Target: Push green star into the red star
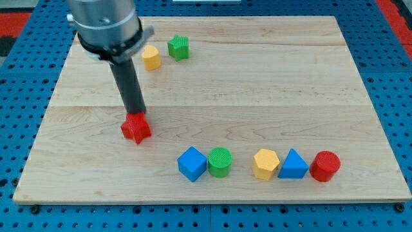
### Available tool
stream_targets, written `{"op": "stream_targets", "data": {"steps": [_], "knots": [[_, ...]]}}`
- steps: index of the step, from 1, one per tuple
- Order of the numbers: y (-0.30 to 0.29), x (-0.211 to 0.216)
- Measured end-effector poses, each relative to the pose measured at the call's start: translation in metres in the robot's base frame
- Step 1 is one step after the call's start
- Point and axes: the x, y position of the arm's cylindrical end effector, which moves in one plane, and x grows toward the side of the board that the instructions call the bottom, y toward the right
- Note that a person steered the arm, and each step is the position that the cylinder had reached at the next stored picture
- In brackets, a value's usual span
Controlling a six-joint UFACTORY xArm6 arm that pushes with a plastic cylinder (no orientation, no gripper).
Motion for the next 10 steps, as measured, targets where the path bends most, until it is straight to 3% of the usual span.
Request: {"op": "stream_targets", "data": {"steps": [2,3,5,6,7,8,9,10], "knots": [[-0.014,0.041],[-0.006,-0.029],[0.127,-0.217],[0.056,-0.204],[-0.027,-0.122],[-0.082,-0.069],[-0.106,-0.048],[-0.091,-0.101]]}}
